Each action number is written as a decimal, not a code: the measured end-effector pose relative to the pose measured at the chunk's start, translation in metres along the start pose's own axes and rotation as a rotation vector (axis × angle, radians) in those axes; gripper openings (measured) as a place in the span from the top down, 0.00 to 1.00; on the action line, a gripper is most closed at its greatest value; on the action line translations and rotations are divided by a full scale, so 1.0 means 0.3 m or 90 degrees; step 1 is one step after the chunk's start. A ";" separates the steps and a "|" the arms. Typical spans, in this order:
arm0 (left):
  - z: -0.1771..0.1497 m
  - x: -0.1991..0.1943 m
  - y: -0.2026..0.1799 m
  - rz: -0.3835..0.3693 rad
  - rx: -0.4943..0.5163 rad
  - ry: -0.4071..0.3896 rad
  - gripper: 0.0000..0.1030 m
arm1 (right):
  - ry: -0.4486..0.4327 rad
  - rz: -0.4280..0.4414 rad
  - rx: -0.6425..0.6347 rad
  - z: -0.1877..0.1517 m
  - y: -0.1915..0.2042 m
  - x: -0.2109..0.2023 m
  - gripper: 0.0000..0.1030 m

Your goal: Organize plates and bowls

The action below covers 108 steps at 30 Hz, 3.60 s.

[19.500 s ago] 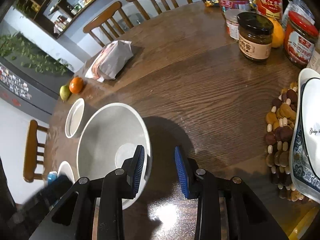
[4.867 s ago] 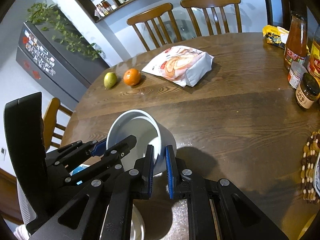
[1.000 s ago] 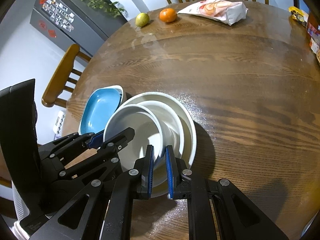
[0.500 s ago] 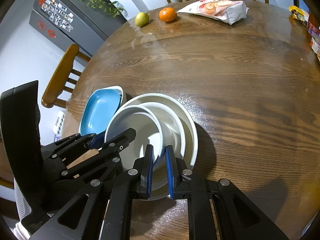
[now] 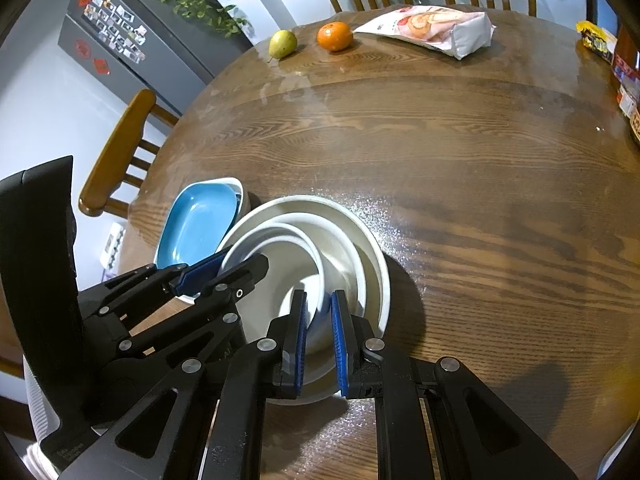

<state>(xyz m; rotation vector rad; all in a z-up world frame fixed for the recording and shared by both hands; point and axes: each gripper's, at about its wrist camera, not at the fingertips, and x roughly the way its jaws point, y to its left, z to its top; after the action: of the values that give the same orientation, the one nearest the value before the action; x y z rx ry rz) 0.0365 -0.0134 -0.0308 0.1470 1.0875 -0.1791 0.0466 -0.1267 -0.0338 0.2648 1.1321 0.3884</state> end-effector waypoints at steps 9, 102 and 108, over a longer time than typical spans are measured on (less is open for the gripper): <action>0.003 -0.005 0.004 -0.003 -0.003 -0.002 0.84 | -0.001 0.003 0.003 0.001 -0.001 -0.004 0.87; -0.043 -0.003 0.325 -0.152 -0.204 0.114 0.37 | -0.019 0.041 0.135 -0.058 -0.215 -0.037 0.61; -0.035 0.018 0.305 -0.148 -0.182 0.122 0.38 | -0.007 0.042 0.124 -0.056 -0.204 -0.023 0.65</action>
<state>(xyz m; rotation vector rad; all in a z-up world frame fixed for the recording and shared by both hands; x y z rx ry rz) 0.0497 0.0777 -0.0375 -0.2249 1.3080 -0.2192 0.0389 -0.1846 -0.0593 0.4754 1.1538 0.3350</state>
